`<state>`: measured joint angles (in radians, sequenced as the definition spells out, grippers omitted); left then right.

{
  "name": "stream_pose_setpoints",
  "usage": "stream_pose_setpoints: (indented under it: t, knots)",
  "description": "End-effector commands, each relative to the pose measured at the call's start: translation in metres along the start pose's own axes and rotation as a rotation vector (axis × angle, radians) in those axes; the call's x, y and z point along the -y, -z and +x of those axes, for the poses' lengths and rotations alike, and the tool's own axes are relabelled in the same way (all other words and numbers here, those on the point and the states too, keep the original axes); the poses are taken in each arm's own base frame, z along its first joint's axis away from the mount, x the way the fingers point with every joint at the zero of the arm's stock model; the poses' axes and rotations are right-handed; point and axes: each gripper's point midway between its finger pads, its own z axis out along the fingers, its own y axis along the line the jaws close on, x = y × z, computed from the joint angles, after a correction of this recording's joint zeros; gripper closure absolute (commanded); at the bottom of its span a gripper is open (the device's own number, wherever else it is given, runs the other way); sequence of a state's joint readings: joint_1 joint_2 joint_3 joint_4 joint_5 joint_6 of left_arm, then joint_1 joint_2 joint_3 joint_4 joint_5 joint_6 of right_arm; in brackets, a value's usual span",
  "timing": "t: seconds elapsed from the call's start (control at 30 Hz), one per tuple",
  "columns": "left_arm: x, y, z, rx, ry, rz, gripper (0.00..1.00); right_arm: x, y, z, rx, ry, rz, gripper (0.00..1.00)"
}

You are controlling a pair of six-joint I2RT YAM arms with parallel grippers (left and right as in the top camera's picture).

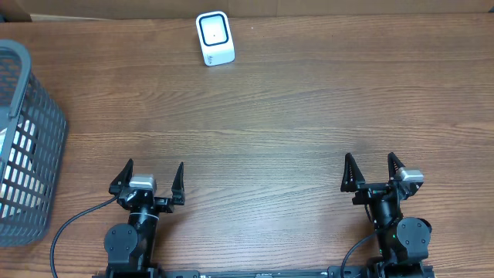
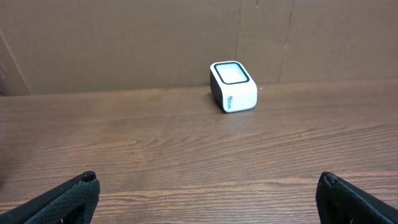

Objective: Scan the item barcode

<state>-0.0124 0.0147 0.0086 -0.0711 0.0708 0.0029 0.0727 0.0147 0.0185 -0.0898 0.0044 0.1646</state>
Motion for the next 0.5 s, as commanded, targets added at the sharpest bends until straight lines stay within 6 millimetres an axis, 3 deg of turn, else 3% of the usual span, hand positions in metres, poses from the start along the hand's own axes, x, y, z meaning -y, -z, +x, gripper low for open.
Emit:
stream_pose_setpoints:
  t: [0.0,0.47]
  knots:
    - [-0.0010,0.0003,-0.0002,0.005,0.010,-0.003,0.00,0.0013,0.0000,0.0007,0.009,-0.002,0.004,0.00]
    - [-0.0010,0.0003,-0.0001,0.005,0.010,-0.003,0.00,0.0013,0.0000,0.0007,0.009,-0.002,0.004,0.00]
